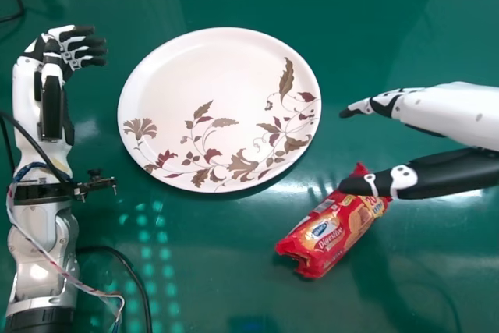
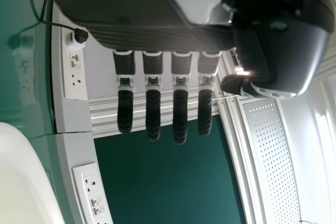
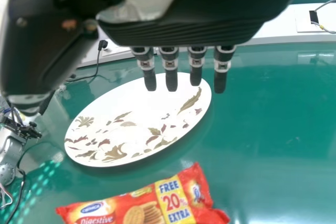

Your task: Pick up biscuit and place it in the plate

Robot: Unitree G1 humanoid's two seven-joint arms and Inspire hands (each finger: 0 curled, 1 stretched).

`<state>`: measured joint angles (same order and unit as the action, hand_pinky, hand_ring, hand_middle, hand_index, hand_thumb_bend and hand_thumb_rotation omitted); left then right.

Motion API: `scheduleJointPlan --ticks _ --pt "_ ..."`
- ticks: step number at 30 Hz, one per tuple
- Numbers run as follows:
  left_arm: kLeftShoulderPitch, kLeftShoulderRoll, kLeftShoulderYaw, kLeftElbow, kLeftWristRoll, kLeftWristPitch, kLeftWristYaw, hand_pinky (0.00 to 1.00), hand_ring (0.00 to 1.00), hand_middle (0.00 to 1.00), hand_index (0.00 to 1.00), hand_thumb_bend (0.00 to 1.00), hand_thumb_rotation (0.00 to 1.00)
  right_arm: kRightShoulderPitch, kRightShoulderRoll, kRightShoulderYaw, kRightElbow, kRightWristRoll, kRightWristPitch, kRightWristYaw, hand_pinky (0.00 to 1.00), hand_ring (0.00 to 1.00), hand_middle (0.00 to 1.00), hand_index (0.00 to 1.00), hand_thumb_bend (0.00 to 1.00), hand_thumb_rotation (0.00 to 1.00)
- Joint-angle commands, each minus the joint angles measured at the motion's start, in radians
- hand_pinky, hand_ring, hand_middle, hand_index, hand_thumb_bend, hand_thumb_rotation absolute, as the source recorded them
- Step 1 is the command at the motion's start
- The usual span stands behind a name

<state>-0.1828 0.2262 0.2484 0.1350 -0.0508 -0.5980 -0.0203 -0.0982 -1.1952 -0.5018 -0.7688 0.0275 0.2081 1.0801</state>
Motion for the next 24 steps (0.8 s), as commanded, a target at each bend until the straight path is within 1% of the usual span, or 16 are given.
scheduleJointPlan --ticks 1,3,6,11,13,16,19,24 --pt "0.008 0.007 0.008 0.027 0.003 0.0 0.0 0.53 0.59 0.61 0.66 0.12 0.16 0.045 0.033 -0.038 -0.037 0.009 0.003 0.006 0.94 1.0 1.0 1.0 1.0 0.43" --pt "-0.003 0.011 0.008 0.041 0.003 -0.001 -0.001 0.54 0.59 0.61 0.66 0.13 0.17 0.076 0.057 -0.053 -0.058 0.018 0.008 0.005 0.95 1.0 1.0 1.0 1.0 0.43" --pt "-0.019 0.016 0.007 0.063 -0.005 -0.004 -0.007 0.53 0.59 0.61 0.66 0.12 0.18 0.123 0.081 -0.053 -0.091 -0.001 0.014 -0.005 0.96 1.0 1.0 1.0 1.0 0.41" --pt "-0.045 0.028 0.007 0.105 -0.002 -0.011 -0.008 0.54 0.59 0.61 0.66 0.12 0.13 0.182 0.117 -0.046 -0.101 -0.046 -0.051 -0.026 0.97 1.0 1.0 1.0 1.0 0.44" --pt "-0.052 0.03 0.006 0.115 0.002 -0.01 -0.005 0.55 0.6 0.62 0.66 0.12 0.12 0.187 0.117 -0.048 -0.098 -0.054 -0.074 -0.027 0.96 1.0 1.0 1.0 1.0 0.44" --pt "-0.061 0.032 0.004 0.13 0.002 -0.017 -0.007 0.55 0.6 0.62 0.67 0.13 0.11 0.184 0.105 -0.045 -0.106 -0.058 -0.076 -0.024 0.96 1.0 1.0 1.0 1.0 0.41" --pt "-0.068 0.034 0.003 0.146 0.005 -0.032 -0.008 0.55 0.6 0.62 0.67 0.13 0.09 0.176 0.088 -0.043 -0.117 -0.065 -0.096 -0.016 0.96 1.0 1.0 1.0 1.0 0.4" --pt "-0.061 0.034 0.003 0.143 0.01 -0.04 -0.004 0.56 0.61 0.62 0.68 0.13 0.12 0.172 0.077 -0.037 -0.112 -0.067 -0.137 -0.01 0.98 1.0 1.0 1.0 1.0 0.39"
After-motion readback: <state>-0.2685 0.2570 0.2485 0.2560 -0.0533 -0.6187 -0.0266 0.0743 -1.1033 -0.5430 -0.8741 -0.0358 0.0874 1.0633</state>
